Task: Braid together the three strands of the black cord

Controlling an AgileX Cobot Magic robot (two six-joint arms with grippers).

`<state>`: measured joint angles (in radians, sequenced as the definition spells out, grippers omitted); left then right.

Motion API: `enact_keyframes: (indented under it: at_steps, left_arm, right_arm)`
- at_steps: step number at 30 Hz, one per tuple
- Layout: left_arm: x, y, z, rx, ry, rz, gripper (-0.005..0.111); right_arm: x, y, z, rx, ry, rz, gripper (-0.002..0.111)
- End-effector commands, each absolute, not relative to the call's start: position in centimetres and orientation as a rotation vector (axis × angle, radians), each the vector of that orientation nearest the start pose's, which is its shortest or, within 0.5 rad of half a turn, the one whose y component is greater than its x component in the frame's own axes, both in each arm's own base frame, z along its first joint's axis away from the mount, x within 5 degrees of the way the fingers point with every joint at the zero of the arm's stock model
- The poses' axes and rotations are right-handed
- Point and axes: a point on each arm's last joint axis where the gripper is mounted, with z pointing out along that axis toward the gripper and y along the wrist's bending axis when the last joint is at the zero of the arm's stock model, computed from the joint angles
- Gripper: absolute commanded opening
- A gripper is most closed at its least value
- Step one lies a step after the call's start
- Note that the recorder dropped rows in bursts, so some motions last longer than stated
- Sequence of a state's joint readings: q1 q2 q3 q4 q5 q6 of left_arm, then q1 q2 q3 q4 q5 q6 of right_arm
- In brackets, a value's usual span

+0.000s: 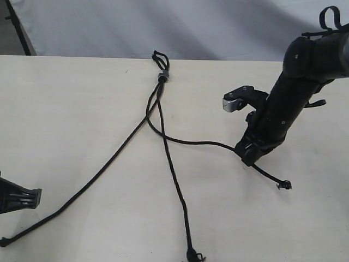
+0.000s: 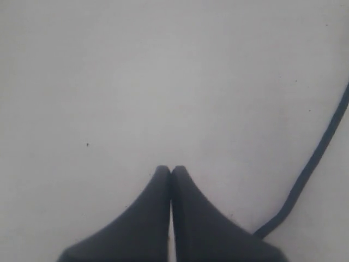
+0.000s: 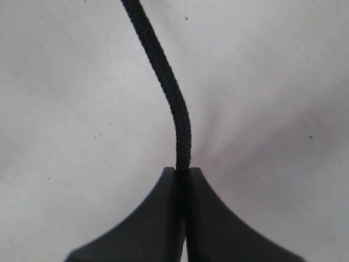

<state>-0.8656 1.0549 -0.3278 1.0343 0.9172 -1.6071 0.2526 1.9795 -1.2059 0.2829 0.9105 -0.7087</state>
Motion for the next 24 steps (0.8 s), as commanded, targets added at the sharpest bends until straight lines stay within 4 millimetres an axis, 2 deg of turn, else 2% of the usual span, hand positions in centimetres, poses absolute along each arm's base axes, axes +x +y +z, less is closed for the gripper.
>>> enact_keyframes:
  at_steps: [1, 5, 11, 14, 15, 17, 19, 22, 24]
  left_arm:
    - [13.1, -5.9, 19.2, -0.082, 2.345, 0.317, 0.000]
    - [13.1, -5.9, 19.2, -0.081, 2.346, 0.315, 0.000]
    - [13.1, -5.9, 19.2, -0.081, 2.346, 0.315, 0.000]
    - [13.1, -5.9, 19.2, -0.081, 2.346, 0.315, 0.000]
    - [13.1, -5.9, 19.2, -0.081, 2.346, 0.315, 0.000]
    - [13.1, -5.9, 19.2, -0.081, 2.346, 0.315, 0.000]
    - [13.1, -5.9, 19.2, -0.081, 2.346, 0.315, 0.000]
    - [13.1, -5.9, 19.2, -0.081, 2.346, 0.315, 0.000]
    - [13.1, -5.9, 19.2, -0.081, 2.346, 0.315, 0.000]
  right_arm:
    - [33.3, 10.9, 14.4, -1.174, 2.876, 0.415, 0.000]
    - [32.8, 11.7, 16.3, -1.195, 2.816, 0.425, 0.000]
    - [33.3, 11.5, 20.2, -1.113, 2.622, 0.310, 0.000]
    - [33.8, 10.5, 22.4, -1.016, 2.525, 0.248, 0.000]
    - [34.2, 9.8, 23.5, -0.933, 2.467, 0.216, 0.000]
    - [35.2, 9.0, 24.3, -0.832, 2.384, 0.164, 0.000]
    - [36.6, 8.8, 24.0, -0.770, 2.309, 0.105, 0.000]
    - [37.9, 8.1, 22.2, -0.693, 2.312, 0.068, 0.000]
    - [38.2, 6.6, 22.2, -0.511, 2.366, 0.107, 0.000]
